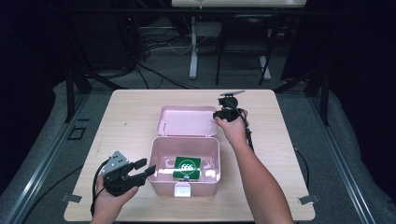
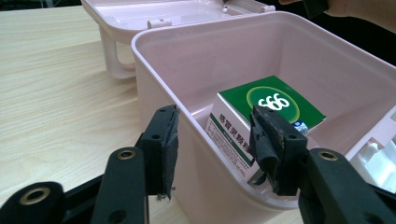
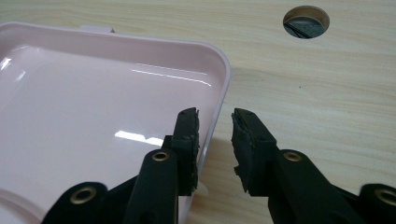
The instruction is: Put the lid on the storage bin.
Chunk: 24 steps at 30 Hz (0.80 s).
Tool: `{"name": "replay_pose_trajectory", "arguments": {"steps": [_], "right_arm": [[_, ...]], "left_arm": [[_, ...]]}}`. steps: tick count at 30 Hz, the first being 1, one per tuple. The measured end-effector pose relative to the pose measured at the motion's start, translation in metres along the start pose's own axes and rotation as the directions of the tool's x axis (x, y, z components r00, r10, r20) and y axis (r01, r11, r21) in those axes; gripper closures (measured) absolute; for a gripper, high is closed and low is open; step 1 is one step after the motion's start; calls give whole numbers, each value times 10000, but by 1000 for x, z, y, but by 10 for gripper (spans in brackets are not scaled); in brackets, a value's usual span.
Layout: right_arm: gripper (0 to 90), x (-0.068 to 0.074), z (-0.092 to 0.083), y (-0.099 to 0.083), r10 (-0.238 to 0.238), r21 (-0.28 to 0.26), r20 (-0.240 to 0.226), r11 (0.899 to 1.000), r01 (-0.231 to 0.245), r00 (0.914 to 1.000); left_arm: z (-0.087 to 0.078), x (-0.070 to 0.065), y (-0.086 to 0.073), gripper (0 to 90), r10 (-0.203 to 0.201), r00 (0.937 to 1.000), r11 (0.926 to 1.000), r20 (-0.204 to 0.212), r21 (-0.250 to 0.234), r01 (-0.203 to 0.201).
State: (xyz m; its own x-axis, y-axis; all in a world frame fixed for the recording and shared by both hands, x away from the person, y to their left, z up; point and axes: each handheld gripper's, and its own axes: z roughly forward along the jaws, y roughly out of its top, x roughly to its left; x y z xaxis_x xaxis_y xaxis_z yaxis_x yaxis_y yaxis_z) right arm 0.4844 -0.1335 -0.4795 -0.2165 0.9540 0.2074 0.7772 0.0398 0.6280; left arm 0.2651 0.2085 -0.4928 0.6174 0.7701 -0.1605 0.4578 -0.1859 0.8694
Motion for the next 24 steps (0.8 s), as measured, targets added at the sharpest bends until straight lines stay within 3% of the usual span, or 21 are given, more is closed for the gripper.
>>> {"name": "replay_pose_trajectory", "arguments": {"steps": [5, 14, 24], "right_arm": [[752, 2, 1, -1, 17, 79, 2, 10000, -17, 10000], [791, 7, 4, -1, -15, 100, 146, 9999, 14, 9999], [816, 9, 0, -1, 220, -116, 226, 9997, -217, 9995]], "left_arm": [[1, -1, 0, 626, 109, 9999, 9999, -26, 63, -108], [1, 1, 0, 708, 28, 9999, 9999, -128, 117, -26], [0, -1, 0, 733, 59, 9997, 10000, -235, 71, -58]]}}
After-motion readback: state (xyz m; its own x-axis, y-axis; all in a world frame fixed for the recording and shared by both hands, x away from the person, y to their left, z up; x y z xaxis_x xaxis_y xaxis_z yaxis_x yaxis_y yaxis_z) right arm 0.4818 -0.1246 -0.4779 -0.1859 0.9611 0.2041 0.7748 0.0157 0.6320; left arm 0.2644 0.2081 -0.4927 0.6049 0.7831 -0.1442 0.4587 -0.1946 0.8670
